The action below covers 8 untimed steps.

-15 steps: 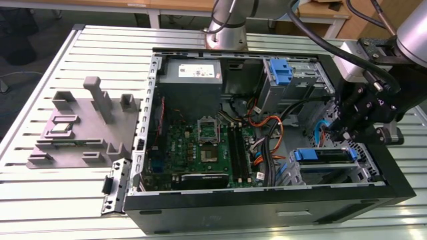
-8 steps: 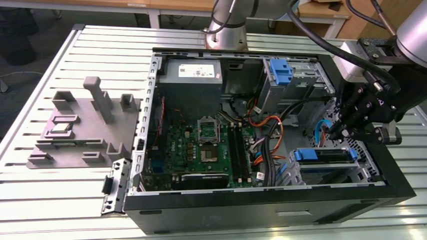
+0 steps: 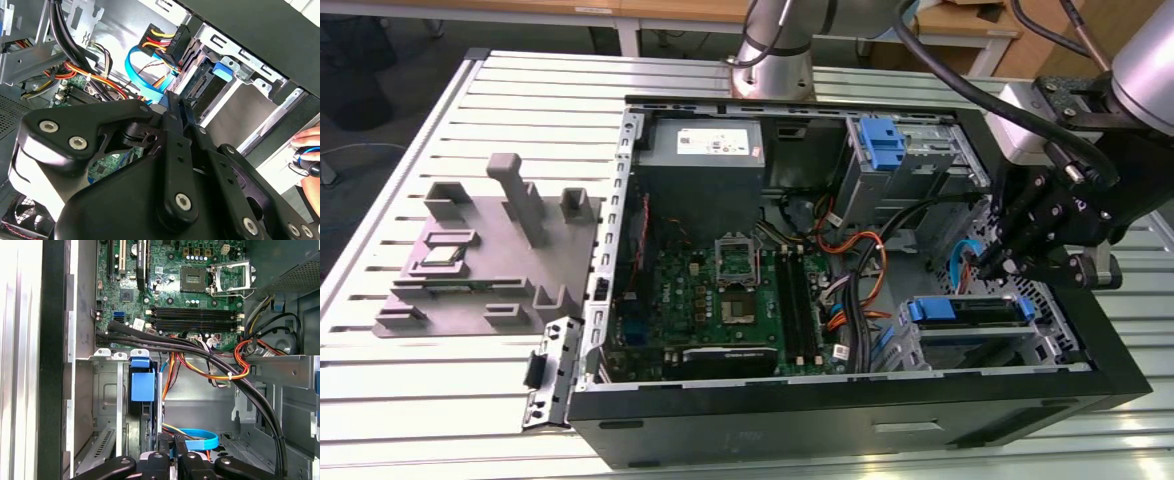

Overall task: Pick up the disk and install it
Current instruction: 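Insert the first disk wire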

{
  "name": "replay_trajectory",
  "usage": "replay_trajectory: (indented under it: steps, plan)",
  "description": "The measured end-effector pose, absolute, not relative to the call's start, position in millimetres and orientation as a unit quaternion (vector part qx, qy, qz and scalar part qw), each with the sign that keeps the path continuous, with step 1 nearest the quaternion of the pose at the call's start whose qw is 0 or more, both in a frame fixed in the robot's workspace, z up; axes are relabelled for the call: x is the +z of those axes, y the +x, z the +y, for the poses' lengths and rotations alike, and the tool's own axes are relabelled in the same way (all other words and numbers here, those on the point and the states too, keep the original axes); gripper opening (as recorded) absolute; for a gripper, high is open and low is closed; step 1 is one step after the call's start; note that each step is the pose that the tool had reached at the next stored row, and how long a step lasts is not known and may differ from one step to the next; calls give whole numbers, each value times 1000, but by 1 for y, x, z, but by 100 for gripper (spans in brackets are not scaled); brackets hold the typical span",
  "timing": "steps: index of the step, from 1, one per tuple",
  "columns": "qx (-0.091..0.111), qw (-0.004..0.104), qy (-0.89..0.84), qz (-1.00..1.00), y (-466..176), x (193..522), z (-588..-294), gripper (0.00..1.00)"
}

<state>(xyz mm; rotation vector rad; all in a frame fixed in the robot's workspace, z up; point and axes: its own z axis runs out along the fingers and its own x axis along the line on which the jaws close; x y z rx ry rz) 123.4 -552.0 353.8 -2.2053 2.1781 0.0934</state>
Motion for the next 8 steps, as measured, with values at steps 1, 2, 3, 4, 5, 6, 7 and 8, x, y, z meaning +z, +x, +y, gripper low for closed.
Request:
replay_trajectory:
  steps: [1,2,3,4,5,6,7,8]
  plan:
    - [29,22,-711,702,122,354,-552,16]
    - [27,24,-711,702,121,354,-552,16]
    - [24,26,-711,702,119,354,-553,16]
    - [22,28,-711,702,118,354,-553,16]
    - [19,31,-711,702,117,354,-554,16]
    - [17,33,-712,702,116,354,-554,16]
    - [14,36,-712,701,116,354,-555,16]
    - [12,38,-712,701,115,353,-556,16]
